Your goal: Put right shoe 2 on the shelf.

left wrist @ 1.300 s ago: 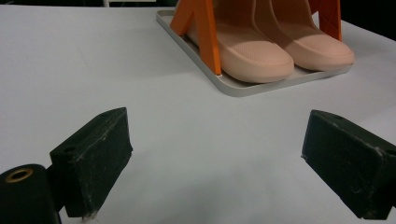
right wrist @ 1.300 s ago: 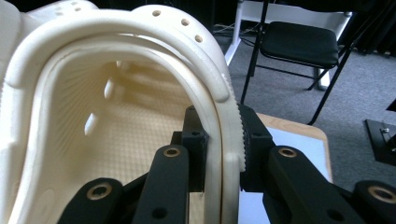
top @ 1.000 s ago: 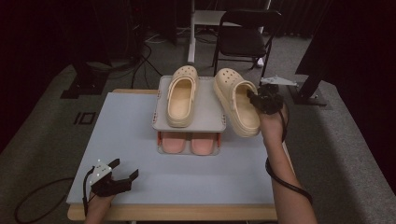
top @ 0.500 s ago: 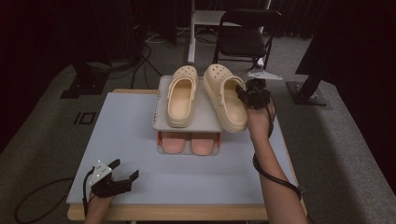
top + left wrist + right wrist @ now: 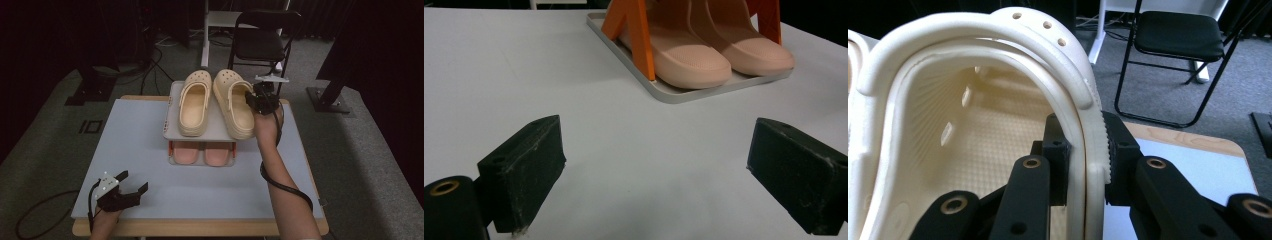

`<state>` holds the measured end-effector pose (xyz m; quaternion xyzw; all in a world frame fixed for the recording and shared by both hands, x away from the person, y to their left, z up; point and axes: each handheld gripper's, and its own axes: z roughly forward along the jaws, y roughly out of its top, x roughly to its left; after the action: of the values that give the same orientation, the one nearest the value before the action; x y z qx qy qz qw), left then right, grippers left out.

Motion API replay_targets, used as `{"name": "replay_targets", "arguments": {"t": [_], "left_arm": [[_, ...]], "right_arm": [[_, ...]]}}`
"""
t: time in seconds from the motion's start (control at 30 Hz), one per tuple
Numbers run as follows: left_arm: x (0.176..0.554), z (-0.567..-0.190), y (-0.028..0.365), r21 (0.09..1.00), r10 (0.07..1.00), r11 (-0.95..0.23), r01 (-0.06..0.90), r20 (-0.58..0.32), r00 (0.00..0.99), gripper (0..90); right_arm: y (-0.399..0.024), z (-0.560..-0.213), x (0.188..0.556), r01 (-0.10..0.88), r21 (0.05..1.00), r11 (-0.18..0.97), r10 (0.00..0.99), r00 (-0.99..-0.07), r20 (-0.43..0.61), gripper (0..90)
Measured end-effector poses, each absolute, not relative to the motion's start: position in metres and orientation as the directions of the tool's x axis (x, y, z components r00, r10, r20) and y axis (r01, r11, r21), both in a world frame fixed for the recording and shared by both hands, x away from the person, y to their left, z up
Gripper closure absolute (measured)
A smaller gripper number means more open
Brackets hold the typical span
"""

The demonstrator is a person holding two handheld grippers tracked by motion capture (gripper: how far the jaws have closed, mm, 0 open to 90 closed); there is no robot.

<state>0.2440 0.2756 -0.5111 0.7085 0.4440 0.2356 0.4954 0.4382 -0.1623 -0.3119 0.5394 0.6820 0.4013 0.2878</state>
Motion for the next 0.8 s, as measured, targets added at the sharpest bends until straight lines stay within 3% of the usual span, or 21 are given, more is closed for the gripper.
{"name": "replay_targets", "arguments": {"t": [0.8], "left_arm": [[0.245, -0.512, 0.277, 0.910, 0.860, -0.121, 0.397, -0.103, 0.500, 7.9]], "right_arm": [[-0.130, -0.318, 0.446, 0.542, 0.837, 0.080, 0.974, -0.222, 0.050, 74.3]]}}
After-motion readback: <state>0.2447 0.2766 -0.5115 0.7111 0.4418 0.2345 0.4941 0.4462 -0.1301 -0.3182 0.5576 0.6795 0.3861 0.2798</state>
